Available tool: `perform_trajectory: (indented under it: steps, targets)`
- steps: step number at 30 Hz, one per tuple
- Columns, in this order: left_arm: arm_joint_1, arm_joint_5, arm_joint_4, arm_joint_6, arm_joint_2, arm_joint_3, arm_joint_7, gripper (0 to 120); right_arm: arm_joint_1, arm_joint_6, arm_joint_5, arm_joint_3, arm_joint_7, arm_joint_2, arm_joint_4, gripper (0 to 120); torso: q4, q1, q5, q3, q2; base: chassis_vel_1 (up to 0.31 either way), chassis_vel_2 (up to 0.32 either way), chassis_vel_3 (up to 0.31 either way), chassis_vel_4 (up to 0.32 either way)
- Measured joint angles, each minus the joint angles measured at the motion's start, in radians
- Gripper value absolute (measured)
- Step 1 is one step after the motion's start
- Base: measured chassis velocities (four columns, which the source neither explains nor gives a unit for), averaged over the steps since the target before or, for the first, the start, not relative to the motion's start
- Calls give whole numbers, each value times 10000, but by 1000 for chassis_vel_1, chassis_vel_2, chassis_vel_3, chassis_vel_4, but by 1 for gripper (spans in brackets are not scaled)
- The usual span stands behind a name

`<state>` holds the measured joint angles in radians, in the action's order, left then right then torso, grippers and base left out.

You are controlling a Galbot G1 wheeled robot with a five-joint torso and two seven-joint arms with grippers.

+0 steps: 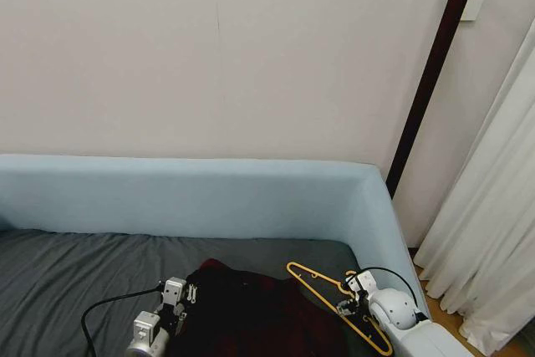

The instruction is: Pick up the clothes from the sofa and hang them on the clothes hanger.

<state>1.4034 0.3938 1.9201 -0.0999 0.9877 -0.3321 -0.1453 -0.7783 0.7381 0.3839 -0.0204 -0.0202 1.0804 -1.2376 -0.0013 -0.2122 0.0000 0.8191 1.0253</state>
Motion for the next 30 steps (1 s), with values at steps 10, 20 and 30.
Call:
perform_trajectory:
  steps: [10, 20, 30]
  targets:
    - [-124, 33, 17, 63, -197, 44, -47, 0, 94, -7, -108, -660, -702, 148, 845, 97, -2, 0, 0, 0, 0, 0, 0, 0, 0]
    - [-247, 49, -24, 69, -197, 183, -172, 0, 28, -47, -797, -848, -1519, 185, 1294, 63, -1, 0, 0, -1, 1, 0, 0, 0, 0]
    - [-148, 48, 41, 107, -250, 115, -277, 0, -116, -58, -951, -784, -1510, 174, 1105, 26, 0, 0, 0, -1, 2, 0, 0, 0, 0]
